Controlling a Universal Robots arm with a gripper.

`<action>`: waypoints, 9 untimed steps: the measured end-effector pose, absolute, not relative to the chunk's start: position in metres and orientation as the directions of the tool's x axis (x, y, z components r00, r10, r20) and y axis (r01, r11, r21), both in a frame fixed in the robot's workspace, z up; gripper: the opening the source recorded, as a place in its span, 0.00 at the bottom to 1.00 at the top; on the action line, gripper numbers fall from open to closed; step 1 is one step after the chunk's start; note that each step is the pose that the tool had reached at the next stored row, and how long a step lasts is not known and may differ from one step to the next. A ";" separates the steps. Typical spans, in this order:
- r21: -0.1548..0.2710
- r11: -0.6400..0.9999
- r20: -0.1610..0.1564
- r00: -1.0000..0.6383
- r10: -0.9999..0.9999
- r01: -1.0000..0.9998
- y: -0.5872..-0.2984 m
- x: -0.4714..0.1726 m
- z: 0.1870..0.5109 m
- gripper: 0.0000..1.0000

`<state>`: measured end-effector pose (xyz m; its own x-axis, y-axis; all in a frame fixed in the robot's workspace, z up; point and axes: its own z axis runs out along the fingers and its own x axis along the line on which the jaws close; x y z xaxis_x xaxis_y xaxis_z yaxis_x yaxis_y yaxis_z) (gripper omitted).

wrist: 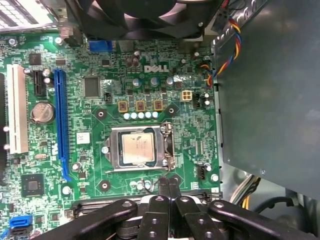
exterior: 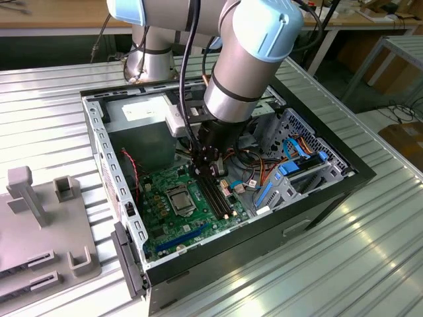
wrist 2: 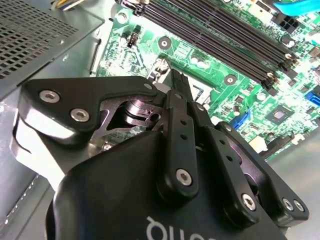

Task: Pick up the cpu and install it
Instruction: 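Install the first cpu locking lever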

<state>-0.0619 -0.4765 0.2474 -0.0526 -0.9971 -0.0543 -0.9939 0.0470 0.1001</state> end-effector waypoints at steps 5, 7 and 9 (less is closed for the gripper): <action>0.099 0.047 -0.033 -0.050 -0.998 -0.994 -0.478 -0.062 0.247 0.13; 0.098 0.045 -0.020 -0.048 -0.999 -0.994 -0.478 -0.062 0.247 0.13; 0.098 0.044 -0.011 -0.046 -0.999 -0.994 -0.478 -0.062 0.246 0.13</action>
